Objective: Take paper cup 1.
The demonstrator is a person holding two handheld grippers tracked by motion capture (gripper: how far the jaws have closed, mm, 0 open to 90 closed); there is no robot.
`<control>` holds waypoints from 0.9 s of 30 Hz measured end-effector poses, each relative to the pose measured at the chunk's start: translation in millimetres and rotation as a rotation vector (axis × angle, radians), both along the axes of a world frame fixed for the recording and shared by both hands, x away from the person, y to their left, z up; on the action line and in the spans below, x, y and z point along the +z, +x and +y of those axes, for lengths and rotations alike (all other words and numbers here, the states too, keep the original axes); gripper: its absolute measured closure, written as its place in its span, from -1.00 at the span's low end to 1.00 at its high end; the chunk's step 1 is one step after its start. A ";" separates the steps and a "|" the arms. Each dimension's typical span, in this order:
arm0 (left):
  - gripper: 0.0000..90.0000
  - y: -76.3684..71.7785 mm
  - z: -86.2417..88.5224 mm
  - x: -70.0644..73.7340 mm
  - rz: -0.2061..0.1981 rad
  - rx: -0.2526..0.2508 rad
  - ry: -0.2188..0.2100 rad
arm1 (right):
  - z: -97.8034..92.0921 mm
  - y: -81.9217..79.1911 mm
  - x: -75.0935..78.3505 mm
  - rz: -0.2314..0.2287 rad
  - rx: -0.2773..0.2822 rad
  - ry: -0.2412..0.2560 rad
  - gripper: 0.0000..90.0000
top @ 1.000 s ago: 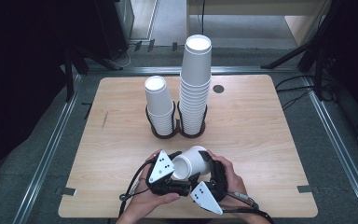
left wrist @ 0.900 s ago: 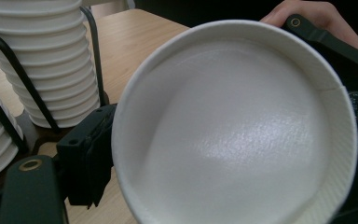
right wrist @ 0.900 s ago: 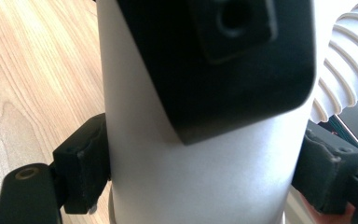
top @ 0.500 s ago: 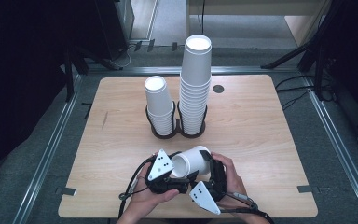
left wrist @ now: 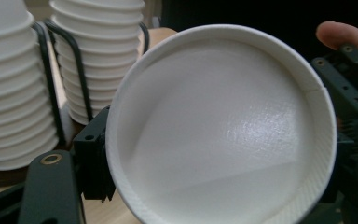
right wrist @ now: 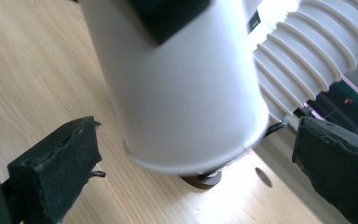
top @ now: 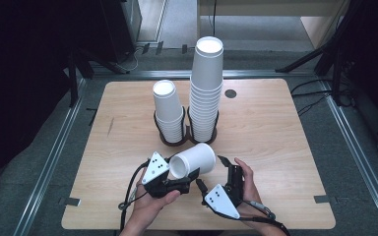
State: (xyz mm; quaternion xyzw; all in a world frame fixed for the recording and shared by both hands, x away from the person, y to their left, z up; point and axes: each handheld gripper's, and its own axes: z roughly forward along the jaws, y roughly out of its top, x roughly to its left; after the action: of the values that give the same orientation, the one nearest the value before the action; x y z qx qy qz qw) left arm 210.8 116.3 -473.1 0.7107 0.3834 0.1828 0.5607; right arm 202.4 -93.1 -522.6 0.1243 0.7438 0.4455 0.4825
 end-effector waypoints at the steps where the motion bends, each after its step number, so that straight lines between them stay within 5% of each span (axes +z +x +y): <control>1: -0.51 0.3 0.5 -0.9 -0.002 -0.004 -0.018 | -1.1 0.6 1.5 0.012 -0.002 0.019 -0.99; 7: -0.52 4.2 5.1 -6.6 0.005 0.001 -0.100 | -5.2 1.4 7.7 0.039 -0.043 0.062 -0.98; 11: -0.53 6.5 11.1 -7.2 0.008 0.029 -0.113 | -6.4 0.5 11.8 0.053 -0.045 0.075 -0.98; 13: -0.53 8.5 18.3 -7.3 0.009 0.048 -0.174 | -6.9 -0.4 15.6 0.077 -0.046 0.104 -0.98; 21: -0.52 8.7 25.2 -6.6 -0.035 0.095 -0.193 | -2.8 -2.1 26.6 0.137 -0.135 0.174 -0.97; 27: -0.51 7.1 24.2 -7.2 -0.087 0.103 -0.174 | -4.4 -3.5 38.7 0.205 -0.148 0.299 -0.93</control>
State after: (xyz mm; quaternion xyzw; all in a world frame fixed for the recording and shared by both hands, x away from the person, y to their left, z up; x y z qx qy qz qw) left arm 217.9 140.5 -480.4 0.6301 0.4091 0.2080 0.6264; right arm 198.9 -97.6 -483.9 0.2937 0.7034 0.4993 0.4119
